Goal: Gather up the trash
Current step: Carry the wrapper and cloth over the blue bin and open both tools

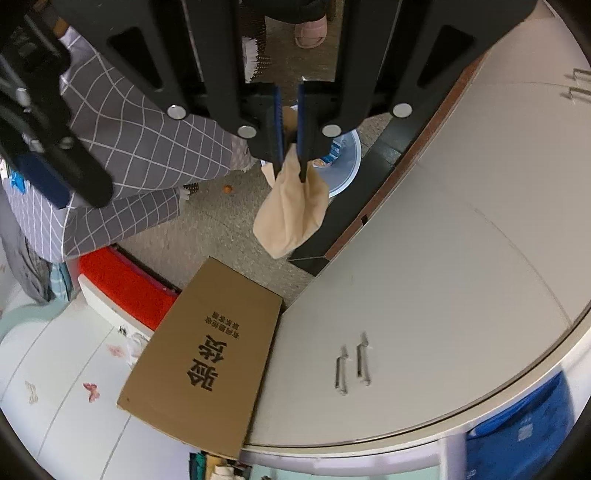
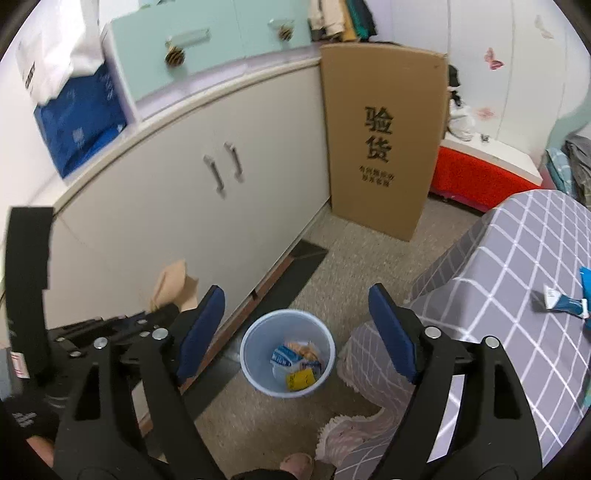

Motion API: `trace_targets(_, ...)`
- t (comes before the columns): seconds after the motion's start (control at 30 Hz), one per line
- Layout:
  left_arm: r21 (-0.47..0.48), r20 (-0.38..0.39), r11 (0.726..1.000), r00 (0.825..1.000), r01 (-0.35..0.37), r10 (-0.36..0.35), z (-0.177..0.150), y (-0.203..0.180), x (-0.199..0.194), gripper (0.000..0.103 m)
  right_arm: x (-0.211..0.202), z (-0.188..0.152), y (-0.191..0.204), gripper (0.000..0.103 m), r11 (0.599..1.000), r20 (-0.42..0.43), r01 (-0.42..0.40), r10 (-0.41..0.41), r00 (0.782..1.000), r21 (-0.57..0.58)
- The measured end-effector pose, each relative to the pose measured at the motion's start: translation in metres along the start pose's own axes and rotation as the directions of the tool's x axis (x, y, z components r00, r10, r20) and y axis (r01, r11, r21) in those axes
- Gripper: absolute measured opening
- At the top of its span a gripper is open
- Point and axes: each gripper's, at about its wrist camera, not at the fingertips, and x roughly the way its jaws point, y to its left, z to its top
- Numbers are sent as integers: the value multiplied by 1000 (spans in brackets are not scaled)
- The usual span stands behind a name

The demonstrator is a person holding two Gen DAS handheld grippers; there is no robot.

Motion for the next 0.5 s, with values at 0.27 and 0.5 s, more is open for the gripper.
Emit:
trace_targets(0.27, 52, -2, 999, 1000, -2, 2, 11, -22, 4, 7, -12, 5, -15, 82, 999, 48, 36, -38, 998, 39)
trace_targets(0.5, 57, -12, 998, 1000, -1, 2, 22, -29, 9, 12, -19, 3, -29, 82, 996, 73, 39, -44, 996, 75)
